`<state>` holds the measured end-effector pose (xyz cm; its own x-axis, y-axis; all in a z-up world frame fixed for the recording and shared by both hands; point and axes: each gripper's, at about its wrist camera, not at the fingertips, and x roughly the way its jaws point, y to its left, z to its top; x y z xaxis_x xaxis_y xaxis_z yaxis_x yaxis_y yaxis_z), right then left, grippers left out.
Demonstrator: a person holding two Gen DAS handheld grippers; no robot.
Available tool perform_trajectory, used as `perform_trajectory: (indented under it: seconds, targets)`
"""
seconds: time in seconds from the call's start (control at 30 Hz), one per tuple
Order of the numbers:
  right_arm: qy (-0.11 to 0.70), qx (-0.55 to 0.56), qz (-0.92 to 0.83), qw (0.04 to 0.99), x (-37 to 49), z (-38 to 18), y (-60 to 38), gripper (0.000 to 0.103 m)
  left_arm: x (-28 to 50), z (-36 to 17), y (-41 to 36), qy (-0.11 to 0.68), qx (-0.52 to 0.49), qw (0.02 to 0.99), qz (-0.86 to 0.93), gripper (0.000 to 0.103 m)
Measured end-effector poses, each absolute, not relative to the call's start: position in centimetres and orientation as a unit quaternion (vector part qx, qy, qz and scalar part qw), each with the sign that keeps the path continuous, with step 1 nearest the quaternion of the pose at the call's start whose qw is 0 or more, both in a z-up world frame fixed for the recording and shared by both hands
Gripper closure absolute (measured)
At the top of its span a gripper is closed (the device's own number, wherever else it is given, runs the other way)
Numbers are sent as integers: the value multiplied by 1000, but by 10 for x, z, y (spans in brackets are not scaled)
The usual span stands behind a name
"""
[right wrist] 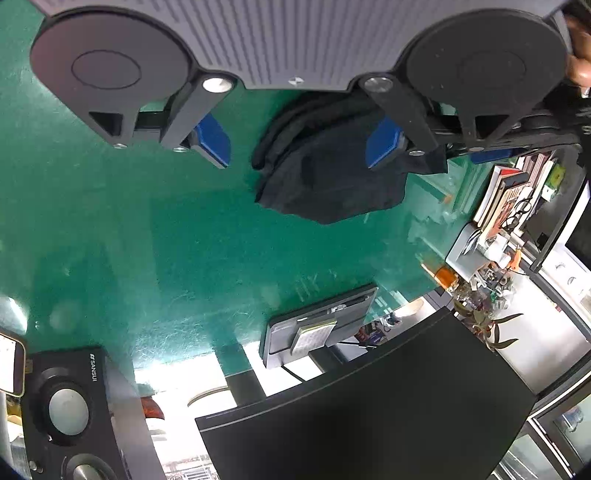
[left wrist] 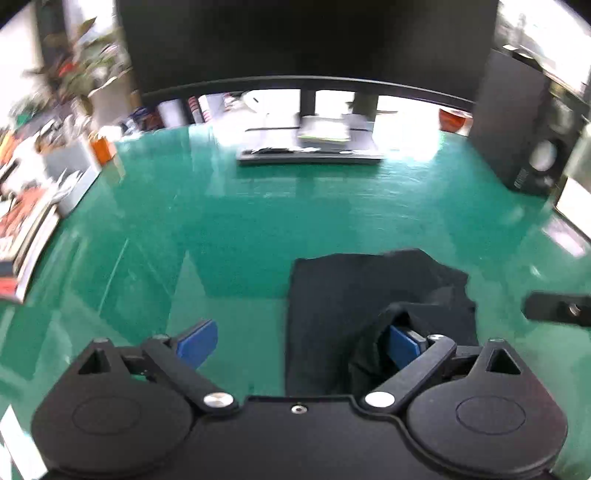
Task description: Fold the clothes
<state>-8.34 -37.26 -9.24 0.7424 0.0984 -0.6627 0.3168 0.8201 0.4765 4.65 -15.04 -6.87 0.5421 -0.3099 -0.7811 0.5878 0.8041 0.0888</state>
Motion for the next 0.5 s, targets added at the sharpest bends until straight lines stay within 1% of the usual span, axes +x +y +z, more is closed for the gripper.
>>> perform_trajectory:
  seconds: [0.03, 0.1, 0.17, 0.33, 0.5]
  targets:
    - [355, 296, -62, 885, -84, -93, -372, 16, 43, -68, -152, 393, 188, 864, -254, 1]
    - [359, 304, -61, 881, -85, -93, -372, 15, 40, -68, -152, 401, 179, 860, -260, 1]
    - [367, 311, -60, 875, -84, -94, -372, 12, 37, -67, -149, 407, 167, 858, -265, 1]
    - [381, 322, -64, 865, -81, -97, -370, 5, 31, -65, -147, 408, 174, 854, -270, 1]
    - [378, 332, -81, 861, -81, -96, -367, 4, 36, -62, -150, 405, 179, 850, -286, 1]
